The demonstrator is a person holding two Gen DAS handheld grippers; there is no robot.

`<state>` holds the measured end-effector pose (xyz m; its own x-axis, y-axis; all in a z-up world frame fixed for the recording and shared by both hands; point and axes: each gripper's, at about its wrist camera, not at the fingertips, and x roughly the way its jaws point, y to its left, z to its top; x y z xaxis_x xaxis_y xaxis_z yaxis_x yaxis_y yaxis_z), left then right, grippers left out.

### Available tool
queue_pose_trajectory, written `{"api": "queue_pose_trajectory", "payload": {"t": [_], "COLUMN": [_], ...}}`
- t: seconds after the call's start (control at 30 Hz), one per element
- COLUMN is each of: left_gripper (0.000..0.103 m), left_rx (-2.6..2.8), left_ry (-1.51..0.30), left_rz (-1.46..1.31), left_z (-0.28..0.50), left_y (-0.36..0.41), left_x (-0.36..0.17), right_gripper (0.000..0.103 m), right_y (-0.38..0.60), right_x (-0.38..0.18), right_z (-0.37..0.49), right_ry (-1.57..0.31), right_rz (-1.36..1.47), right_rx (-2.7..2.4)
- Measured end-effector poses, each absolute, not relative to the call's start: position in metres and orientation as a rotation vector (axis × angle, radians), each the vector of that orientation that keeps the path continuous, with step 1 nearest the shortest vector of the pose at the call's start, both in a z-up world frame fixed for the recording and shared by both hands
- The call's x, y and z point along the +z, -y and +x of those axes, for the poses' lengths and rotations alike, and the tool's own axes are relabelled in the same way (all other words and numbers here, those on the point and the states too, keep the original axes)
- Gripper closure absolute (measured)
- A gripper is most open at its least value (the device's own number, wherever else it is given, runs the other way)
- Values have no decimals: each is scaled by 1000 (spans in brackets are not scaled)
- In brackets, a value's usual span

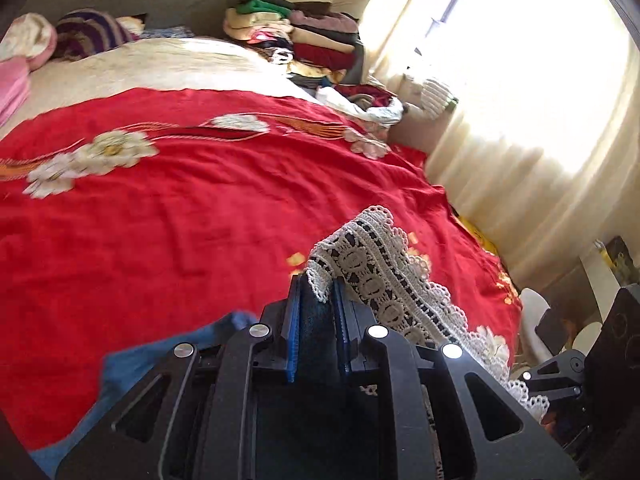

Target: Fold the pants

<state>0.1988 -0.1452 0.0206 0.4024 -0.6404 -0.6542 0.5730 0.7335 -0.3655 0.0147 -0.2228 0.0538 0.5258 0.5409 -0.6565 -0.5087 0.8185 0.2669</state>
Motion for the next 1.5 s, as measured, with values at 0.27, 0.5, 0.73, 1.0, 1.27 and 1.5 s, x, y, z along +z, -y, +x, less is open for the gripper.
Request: {"api": "queue_pose_trajectory", "payload": {"t": [0.27, 0.5, 0.73, 1.0, 1.27, 1.5], "left_gripper": [85, 80, 73, 61, 49, 68], "left_rx": [-655, -578, -444, -484, -523, -526], "left_ry": [-960, -877, -896, -943, -1028, -1048], "left_rz": [-261, -441, -565, -585, -612, -661], "left_z": [197, 187, 172, 169, 178, 184], "left_y": [72, 12, -50, -47, -24, -17], "left_x": [-25, -6, -18, -28, -44, -54], "right_gripper": [85, 81, 63, 58, 58, 58], "right_y": [151, 121, 88, 142, 207, 215], "right_x": [23, 26, 22, 57, 57, 14], "right_z": [22, 13, -4, 19, 118, 183], "right_ry": [-911, -892, -902, -811, -916, -1060], "right_rz": [-76, -179, -211, -137, 19, 150], "right_rx": [699, 731, 881, 754, 546, 578]}}
